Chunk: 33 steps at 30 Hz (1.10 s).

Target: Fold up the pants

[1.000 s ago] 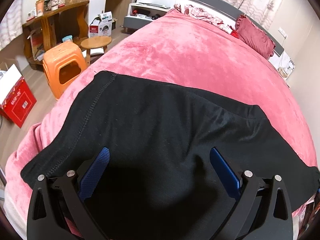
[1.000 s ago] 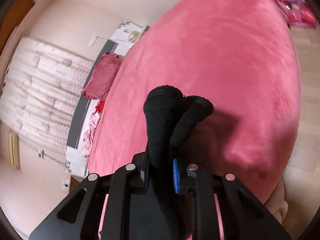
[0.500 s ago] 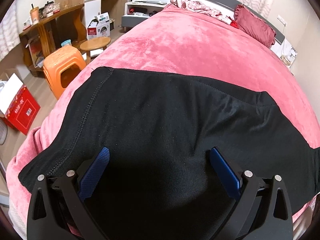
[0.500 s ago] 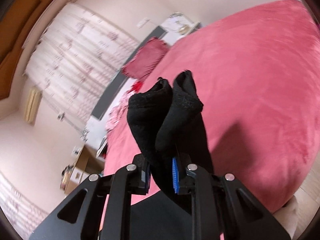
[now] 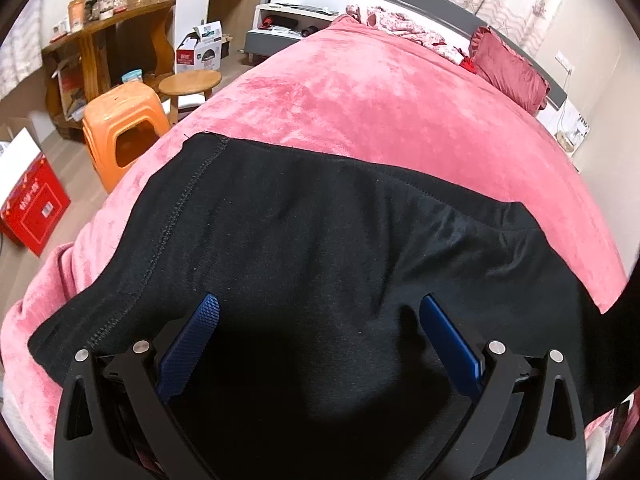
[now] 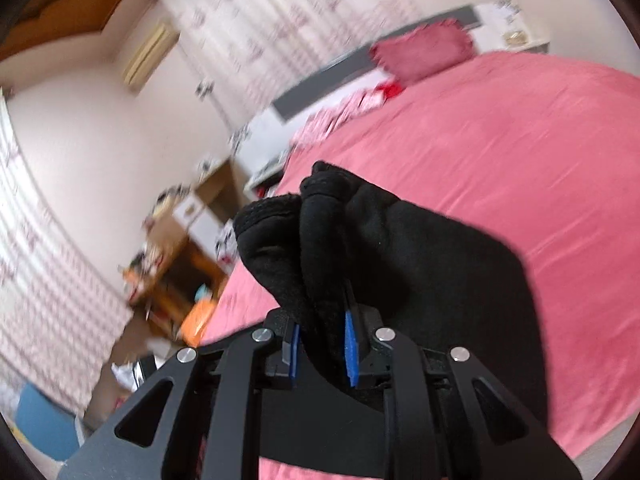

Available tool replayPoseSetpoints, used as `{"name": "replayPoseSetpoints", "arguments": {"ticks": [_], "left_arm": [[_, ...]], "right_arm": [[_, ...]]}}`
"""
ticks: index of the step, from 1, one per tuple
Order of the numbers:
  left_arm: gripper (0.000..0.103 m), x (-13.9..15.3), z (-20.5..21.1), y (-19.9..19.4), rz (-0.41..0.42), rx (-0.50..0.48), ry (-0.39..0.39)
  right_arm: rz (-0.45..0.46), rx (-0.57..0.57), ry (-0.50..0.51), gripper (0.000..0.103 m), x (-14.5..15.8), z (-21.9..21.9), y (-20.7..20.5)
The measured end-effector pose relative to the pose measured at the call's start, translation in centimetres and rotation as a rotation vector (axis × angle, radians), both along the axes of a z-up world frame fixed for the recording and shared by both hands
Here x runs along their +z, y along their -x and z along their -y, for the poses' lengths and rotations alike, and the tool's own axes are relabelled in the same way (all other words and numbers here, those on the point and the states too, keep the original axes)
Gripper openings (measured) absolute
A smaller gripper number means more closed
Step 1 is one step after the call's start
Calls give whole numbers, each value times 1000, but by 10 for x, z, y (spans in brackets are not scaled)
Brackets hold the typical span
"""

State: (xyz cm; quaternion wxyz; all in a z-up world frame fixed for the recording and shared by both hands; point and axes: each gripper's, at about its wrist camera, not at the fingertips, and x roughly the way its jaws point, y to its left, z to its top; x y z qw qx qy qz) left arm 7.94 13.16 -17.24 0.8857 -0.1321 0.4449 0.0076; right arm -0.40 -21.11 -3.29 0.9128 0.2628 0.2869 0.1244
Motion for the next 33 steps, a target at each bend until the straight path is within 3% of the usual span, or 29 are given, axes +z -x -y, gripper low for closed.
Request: {"name": "replayPoseSetpoints", "arguments": {"ticks": [8,11,13,14,15,18,21,26,30,33], "left_arm": [[99,-1,2,0,1,-8,-12],[99,-1,2,0,1,-10,-11],[99,1,2,0,6,-14,-5],[99,2,2,1,9,-15,5],[99,3,2,2,14,-16,17],[99,12,1,6,46,-31,123],[99,20,11,9,68,-67,194],[99,39,56,10,93,-303,312],[99,40,100,-4,49,-446,378],[99,22,136,-21,-32,-522,398]], "right_arm": [[-104,212,169,21,-56,-89,-23],[-150,273,280,28,-82,-119,-27],[-200,304,358,39,-105,-128,-23],[-231,330,369,54,-117,-131,-19],[-243,355,368,62,-122,-134,-18],[-215,385,354,74,-116,-134,-13],[-158,323,238,74,-98,-103,-8],[-89,61,89,72,-76,-27,-8],[-126,-101,165,50,-79,20,-18],[-157,-143,201,47,-90,36,-25]]}}
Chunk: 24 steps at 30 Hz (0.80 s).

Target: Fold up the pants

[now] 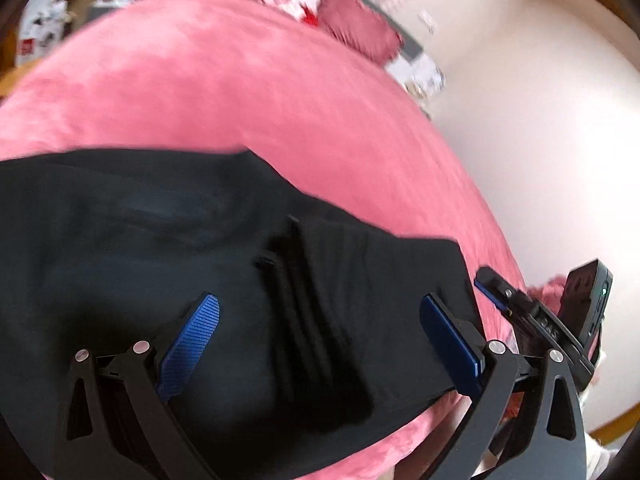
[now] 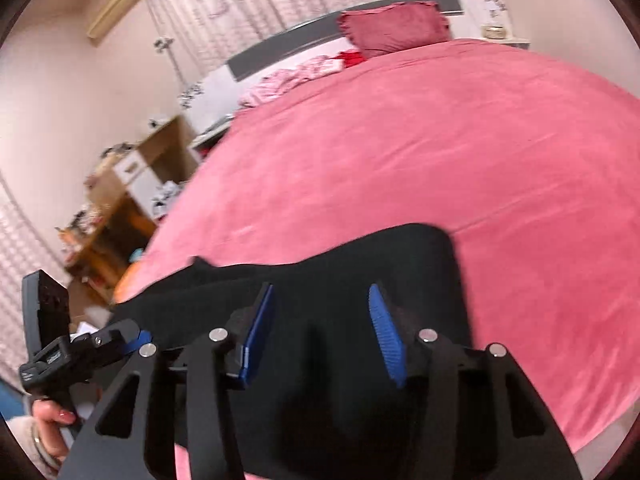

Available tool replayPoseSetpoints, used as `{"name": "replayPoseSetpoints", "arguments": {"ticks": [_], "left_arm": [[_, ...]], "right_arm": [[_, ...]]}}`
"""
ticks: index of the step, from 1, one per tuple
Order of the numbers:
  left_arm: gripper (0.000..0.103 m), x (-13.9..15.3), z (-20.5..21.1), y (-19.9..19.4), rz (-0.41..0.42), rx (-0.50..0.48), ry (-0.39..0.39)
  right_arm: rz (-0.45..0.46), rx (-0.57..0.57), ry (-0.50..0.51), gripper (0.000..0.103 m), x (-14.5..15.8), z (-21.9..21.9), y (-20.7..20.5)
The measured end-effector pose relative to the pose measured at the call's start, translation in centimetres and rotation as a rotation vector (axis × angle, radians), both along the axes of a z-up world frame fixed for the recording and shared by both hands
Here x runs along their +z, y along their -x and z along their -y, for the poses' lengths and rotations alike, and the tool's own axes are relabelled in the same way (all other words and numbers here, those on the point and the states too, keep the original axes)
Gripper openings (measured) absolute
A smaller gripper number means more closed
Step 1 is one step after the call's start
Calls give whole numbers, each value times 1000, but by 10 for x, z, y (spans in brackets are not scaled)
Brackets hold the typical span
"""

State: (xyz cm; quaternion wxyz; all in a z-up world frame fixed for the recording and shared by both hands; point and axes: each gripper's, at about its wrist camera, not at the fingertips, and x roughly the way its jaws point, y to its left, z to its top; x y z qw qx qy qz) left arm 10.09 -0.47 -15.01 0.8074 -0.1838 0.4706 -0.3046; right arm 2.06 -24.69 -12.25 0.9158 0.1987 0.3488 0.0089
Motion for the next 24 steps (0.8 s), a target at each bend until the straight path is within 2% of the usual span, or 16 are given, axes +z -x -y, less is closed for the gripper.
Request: {"name": "replayPoseSetpoints", "arguments": {"ticks": [2,3,4,5,6,7,8,9,11,13,15,17,19,22,23,24], "left_arm": [[98,-11,14,-6,-46,-28,-6],[88,-18,23,-9,-70,-47,1],[70,-22,30,-9,-80,-61,-11],[58,-24,35,-9,-76,-67,-52],[33,-25,39,-9,-67,-68,-99],[31,-25,43,-9,-57,-84,-130],[26,-21,42,-11,-53,-101,-118],[25,-16,41,-11,-38,-113,-98],[24,3,36,-10,44,-111,-85],[24,11,33,-9,89,-91,-101],[24,1,34,-11,79,-74,-137],[24,-28,37,-9,33,-77,-192],[24,-38,32,5,111,-76,-155],[25,-32,39,13,182,-113,-212],[25,-29,38,13,179,-115,-210],[25,-29,35,14,162,-115,-192]], "right_arm": [[-12,-8,5,46,-8,1,-3],[-17,-8,11,46,-14,3,-4],[-23,-7,24,46,-14,6,-5],[-37,-6,47,46,-19,8,0],[-62,-6,70,46,-27,9,-5],[-74,-10,59,46,-35,7,-9],[-80,-26,35,43,-38,12,-14],[-79,-39,3,42,-40,18,-17],[-79,-41,-18,41,-40,24,-26],[-103,-23,33,41,-42,21,-31],[-113,4,123,41,-53,11,-33],[-58,50,232,41,-61,3,-22],[-18,75,281,41,-65,0,-15],[-21,77,289,42,-63,-1,-16],[-22,69,273,45,-61,0,-15],[-24,50,208,51,-55,5,-11]]}}
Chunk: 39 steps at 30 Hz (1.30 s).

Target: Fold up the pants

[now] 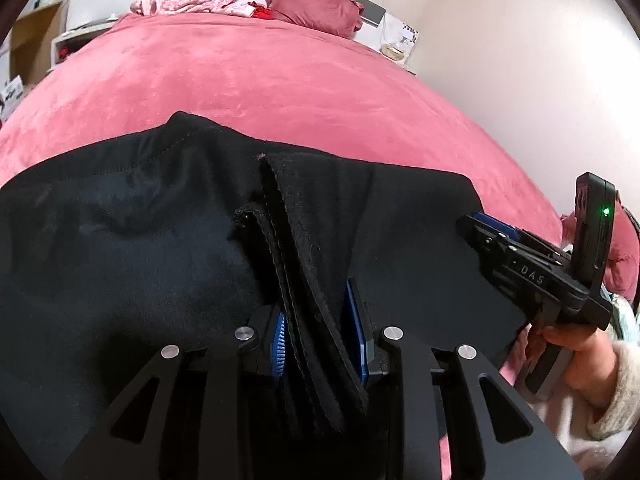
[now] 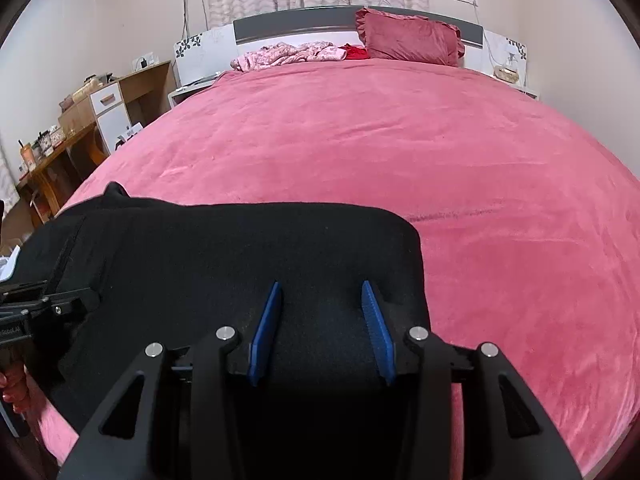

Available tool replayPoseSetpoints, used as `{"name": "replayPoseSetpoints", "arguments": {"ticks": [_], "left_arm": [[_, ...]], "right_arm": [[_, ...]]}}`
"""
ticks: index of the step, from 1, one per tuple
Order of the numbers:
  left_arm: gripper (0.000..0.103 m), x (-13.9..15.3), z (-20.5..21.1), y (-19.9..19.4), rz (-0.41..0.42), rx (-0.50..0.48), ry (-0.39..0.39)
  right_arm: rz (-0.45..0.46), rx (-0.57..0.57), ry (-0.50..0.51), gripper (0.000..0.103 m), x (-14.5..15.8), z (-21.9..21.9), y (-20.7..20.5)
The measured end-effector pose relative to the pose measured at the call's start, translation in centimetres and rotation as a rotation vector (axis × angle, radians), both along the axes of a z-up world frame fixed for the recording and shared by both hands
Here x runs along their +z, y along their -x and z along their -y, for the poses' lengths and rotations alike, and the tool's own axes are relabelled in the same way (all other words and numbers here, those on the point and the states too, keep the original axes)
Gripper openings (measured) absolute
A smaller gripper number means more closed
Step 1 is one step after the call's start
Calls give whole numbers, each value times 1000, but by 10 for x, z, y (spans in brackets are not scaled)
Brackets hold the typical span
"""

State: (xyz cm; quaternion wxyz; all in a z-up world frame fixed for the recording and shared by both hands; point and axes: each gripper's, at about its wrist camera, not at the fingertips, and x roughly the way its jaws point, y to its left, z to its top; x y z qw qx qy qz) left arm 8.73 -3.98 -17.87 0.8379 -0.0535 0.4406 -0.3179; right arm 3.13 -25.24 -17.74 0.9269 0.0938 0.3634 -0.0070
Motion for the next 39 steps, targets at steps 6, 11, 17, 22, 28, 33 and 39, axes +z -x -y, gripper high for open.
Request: {"name": "replayPoseSetpoints", "arguments": {"ticks": [6,11,17,22,28,33,39], "left_arm": [[32,-6,-18,3,-95,2,75],[26,0,-1,-2,-119,-6,39],[22,5,12,18,-130,-42,-9],[29,5,7,13,-111,-35,-5],[40,55,-26,13,68,170,73],[40,65,25,6,81,-23,40],[40,26,57,-31,5,-60,-83]], "right_arm": [[-82,-184,-378,53,38,22,40],[-276,-162,-189,33,25,7,46],[-332,-211,-171,32,6,33,52],[-280,-225,-296,35,14,44,65],[-129,-127,-191,40,51,28,56],[-122,-56,-103,40,49,12,19],[-120,-23,-22,39,30,9,-27]]}}
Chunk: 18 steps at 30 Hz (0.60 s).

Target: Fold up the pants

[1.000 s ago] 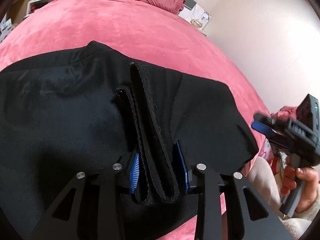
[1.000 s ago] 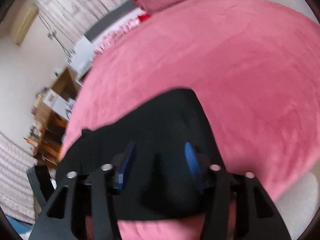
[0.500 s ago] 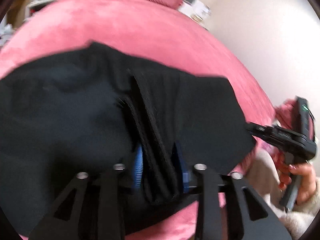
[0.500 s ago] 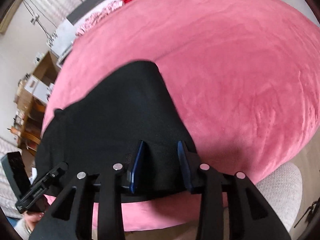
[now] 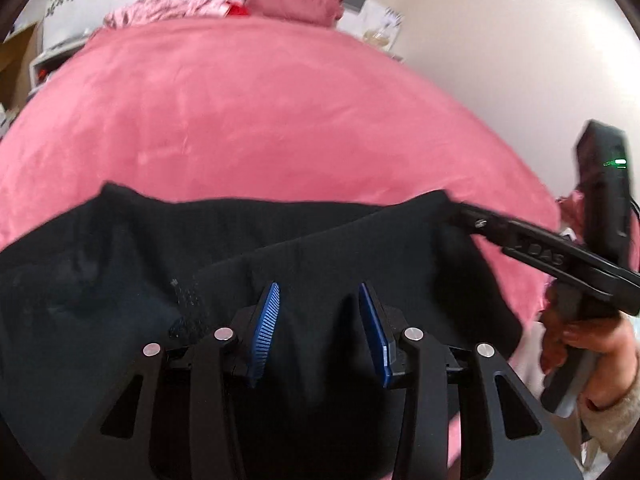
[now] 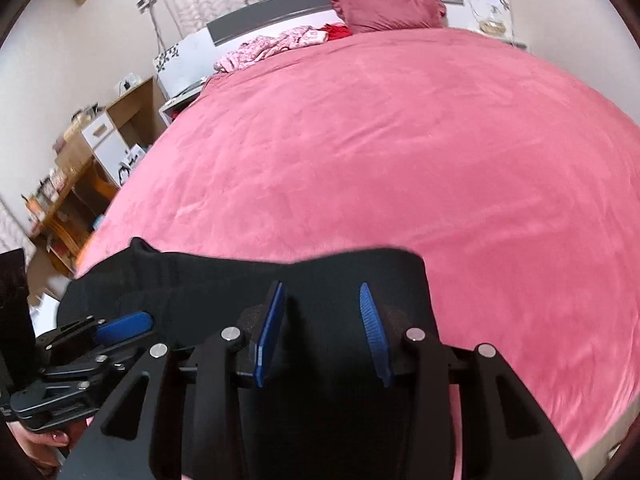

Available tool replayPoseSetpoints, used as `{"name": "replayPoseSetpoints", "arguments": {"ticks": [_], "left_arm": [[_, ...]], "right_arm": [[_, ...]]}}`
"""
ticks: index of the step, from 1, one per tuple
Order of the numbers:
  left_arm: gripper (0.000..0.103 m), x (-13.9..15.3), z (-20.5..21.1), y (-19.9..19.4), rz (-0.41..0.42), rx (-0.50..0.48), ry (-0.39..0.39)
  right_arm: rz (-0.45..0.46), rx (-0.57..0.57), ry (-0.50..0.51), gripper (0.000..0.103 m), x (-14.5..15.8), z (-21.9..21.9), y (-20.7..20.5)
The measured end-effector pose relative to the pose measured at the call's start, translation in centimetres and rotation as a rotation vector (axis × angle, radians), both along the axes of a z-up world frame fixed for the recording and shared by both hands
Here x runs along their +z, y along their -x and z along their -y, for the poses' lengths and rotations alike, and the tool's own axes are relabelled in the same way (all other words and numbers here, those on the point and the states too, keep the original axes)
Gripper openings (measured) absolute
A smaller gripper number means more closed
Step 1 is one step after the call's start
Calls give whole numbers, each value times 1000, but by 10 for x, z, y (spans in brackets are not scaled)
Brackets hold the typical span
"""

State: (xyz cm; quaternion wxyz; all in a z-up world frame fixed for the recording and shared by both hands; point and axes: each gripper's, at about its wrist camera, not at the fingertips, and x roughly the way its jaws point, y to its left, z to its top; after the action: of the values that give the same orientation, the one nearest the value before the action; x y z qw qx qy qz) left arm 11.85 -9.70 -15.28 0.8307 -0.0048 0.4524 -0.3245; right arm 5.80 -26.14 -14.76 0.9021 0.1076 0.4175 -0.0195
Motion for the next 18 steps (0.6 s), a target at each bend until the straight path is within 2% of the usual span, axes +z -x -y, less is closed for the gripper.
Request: {"name": "replayPoseSetpoints", "arguments": {"ticks": [3,6,9,11,13,14,15,16,18], "left_arm": [[40,-15,10,-5,56,-32,-46],[40,-22,14,2,126,-47,-72],[40,-27,7,6,155,-50,-36],[40,-27,3,5,160,-58,-8],[40,-24,-1,12,164,-65,20],[42,-22,-6,18,168,-60,30],[50,-20,-15,27,173,-58,50],[59,-19,-20,32,174,-58,68],[72,-14,-36,44,162,-44,103]], "right_arm": [[-44,8,54,37,-19,4,-21],[17,-10,122,37,-33,-4,-20],[73,-17,187,37,-36,-14,-11],[115,-3,173,39,-37,-13,-6],[166,-5,98,43,-35,-3,7],[182,-13,68,55,-34,1,14],[185,-23,62,80,-32,1,19],[172,-58,84,93,-30,-4,27],[148,-71,97,97,-30,-13,35]]}}
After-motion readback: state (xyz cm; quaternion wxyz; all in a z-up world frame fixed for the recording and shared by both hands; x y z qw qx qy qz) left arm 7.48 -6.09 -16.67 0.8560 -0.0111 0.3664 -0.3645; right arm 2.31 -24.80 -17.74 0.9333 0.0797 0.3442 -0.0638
